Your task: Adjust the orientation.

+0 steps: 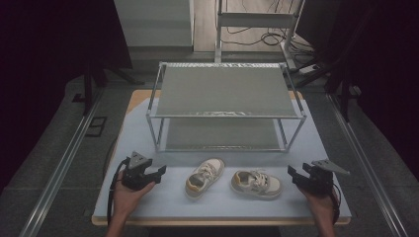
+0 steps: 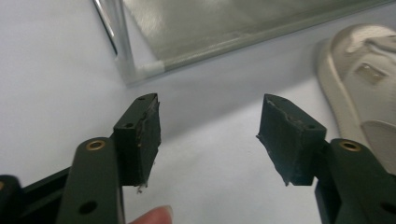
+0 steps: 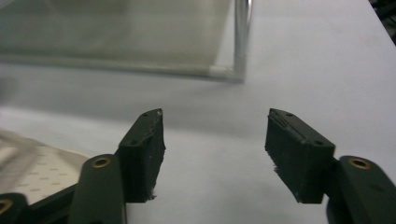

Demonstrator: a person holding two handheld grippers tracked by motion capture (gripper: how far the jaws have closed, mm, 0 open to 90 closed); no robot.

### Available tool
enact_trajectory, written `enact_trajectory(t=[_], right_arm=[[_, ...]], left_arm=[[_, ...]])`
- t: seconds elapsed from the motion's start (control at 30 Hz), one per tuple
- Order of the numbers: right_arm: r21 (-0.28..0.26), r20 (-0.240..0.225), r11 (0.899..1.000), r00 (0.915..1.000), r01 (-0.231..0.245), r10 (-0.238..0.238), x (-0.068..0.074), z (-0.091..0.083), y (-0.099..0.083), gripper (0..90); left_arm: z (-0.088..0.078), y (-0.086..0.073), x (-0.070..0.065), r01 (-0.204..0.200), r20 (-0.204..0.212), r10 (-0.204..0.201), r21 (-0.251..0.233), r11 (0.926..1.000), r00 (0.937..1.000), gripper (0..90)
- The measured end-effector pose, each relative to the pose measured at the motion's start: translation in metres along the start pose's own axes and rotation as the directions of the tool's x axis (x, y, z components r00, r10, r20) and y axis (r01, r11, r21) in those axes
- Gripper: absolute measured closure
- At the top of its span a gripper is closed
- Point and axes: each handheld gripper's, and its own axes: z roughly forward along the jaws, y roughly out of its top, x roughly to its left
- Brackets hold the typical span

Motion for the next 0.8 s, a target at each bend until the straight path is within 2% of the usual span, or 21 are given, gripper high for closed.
enact_trajectory(t=[0.07,0.13,0.2,0.27,0.33,0.37,0.4,0.43,0.47,0.5,0.57,0.6,0.67,0.73,0.8], right_arm=[[-0.013,-0.011,1.0,0.9999,-0.004,0.004,0.001,-0.002,0.0,39.2],[-0.024,-0.026,1.0,0.9996,0.008,-0.008,0.002,-0.007,-0.002,41.9],[-0.035,-0.043,0.999,0.999,0.003,-0.005,0.001,-0.009,-0.002,45.3],[-0.039,-0.07,0.999,0.9975,0.008,-0.011,0.001,-0.011,-0.003,50.4],[-0.04,-0.097,0.999,0.9951,0.014,-0.018,0.003,-0.013,-0.005,59.5],[-0.04,-0.097,0.999,0.9951,0.014,-0.018,0.003,-0.013,-0.005,59.5],[-0.043,-0.117,0.999,0.9929,0.016,-0.021,0.003,-0.015,-0.007,63.9],[-0.039,-0.146,0.999,0.9889,0.025,-0.03,0.005,-0.02,-0.009,72.8],[-0.039,-0.146,0.999,0.9889,0.025,-0.03,0.005,-0.02,-0.009,72.8],[-0.038,-0.172,0.999,0.9843,0.034,-0.04,0.008,-0.028,-0.013,78.7],[-0.039,-0.179,0.999,0.9831,0.032,-0.039,0.009,-0.031,-0.014,80.2],[-0.046,-0.2,0.998,0.9789,0.033,-0.041,0.013,-0.04,-0.02,82.9],[-0.044,-0.211,0.998,0.9762,0.041,-0.049,0.018,-0.046,-0.027,85.7],[-0.04,-0.238,0.998,0.9697,0.049,-0.057,0.025,-0.051,-0.036,87.7],[-0.025,-0.254,0.996,0.9633,0.084,-0.087,0.033,-0.053,-0.042,89.0]], left_arm=[[-0.002,-0.001,-0.001,-0.002,0.009,0.002,-0.009,1.0,1.0,40.9],[-0.005,-0.001,-0.002,0.026,0.005,-0.026,-0.01,0.9996,0.9997,45.7],[-0.006,-0.002,0.0,0.045,0.026,-0.045,0.001,0.999,0.9986,53.6],[-0.008,-0.005,0.0,0.057,0.04,-0.057,0.007,0.9984,0.9976,60.6],[-0.009,-0.008,0.0,0.066,0.063,-0.067,0.016,0.9977,0.9958,66.5],[-0.009,-0.008,0.0,0.066,0.063,-0.067,0.016,0.9977,0.9958,69.2],[-0.01,-0.009,-0.001,0.071,0.075,-0.072,0.018,0.9973,0.9946,69.2],[-0.01,-0.011,-0.002,0.071,0.09,-0.073,0.023,0.9972,0.9932,73.6],[-0.01,-0.011,-0.002,0.071,0.09,-0.073,0.023,0.9972,0.9932,74.8],[-0.01,-0.012,-0.004,0.07,0.102,-0.073,0.028,0.9971,0.9921,76.0],[-0.009,-0.012,-0.005,0.069,0.105,-0.072,0.031,0.9971,0.9918,76.1],[-0.009,-0.012,-0.007,0.073,0.106,-0.077,0.034,0.9967,0.9914,76.1],[-0.008,-0.013,-0.008,0.069,0.112,-0.072,0.031,0.9971,0.9911,76.3],[-0.006,-0.012,-0.011,0.048,0.123,-0.052,0.037,0.9982,0.991,77.6],[-0.005,-0.012,-0.014,0.04,0.132,-0.046,0.044,0.9982,0.9902,80.0]])
